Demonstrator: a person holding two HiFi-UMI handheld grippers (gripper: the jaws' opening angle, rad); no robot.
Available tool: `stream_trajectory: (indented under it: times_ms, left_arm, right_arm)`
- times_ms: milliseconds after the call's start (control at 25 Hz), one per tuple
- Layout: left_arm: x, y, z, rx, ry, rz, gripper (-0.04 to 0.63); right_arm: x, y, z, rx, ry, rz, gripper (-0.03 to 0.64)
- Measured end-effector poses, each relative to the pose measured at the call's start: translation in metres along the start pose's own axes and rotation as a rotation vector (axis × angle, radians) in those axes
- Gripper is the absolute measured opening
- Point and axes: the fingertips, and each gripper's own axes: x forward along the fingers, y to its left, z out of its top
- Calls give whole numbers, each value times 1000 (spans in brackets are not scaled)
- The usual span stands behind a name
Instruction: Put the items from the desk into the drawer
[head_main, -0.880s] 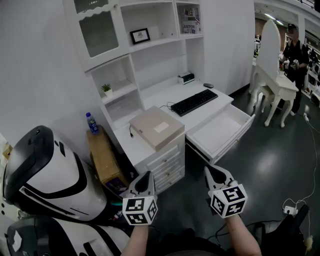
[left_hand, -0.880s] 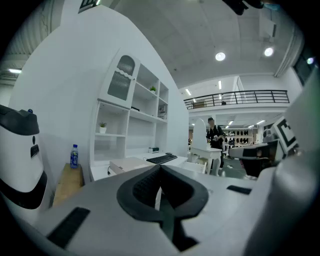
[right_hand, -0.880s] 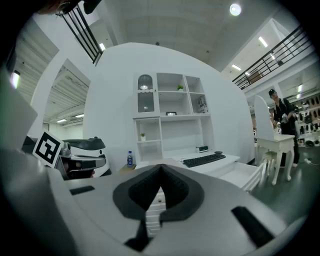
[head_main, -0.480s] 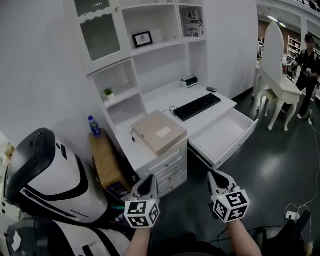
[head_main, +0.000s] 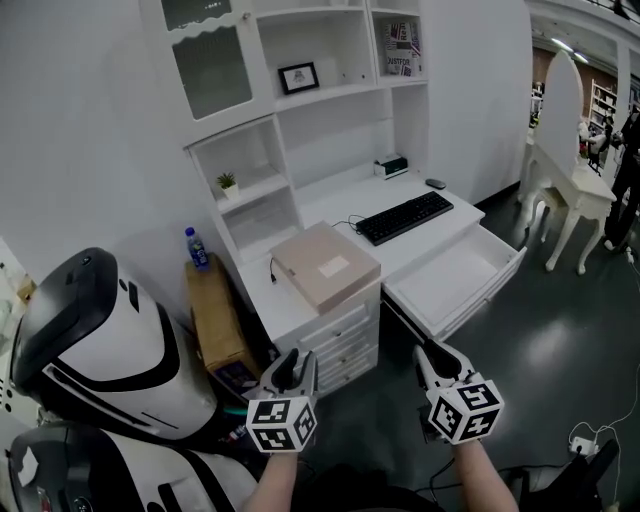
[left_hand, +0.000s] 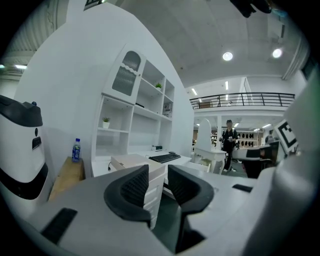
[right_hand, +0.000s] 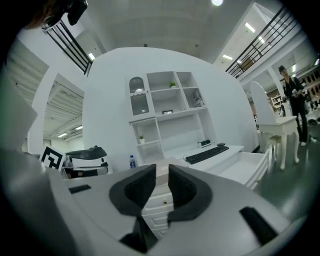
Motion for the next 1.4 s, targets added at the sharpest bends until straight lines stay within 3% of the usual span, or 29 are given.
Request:
stream_trajectory:
  times_ms: [320,640,1120,1400]
  left_arm:
    - [18,13,4,-36,8,14,127]
    - [67,61,4,-96,6,85,169]
    - [190,152,19,-152,29,114,192]
    - [234,192,28,-186,41,119,196]
  right_arm:
    - [27,0,9,54,4,69,140]
    - [86,-10,10,88,53,122,207]
    - [232,-46,32,84,79,115,236]
    - [293,-53,45,56,98,105,236]
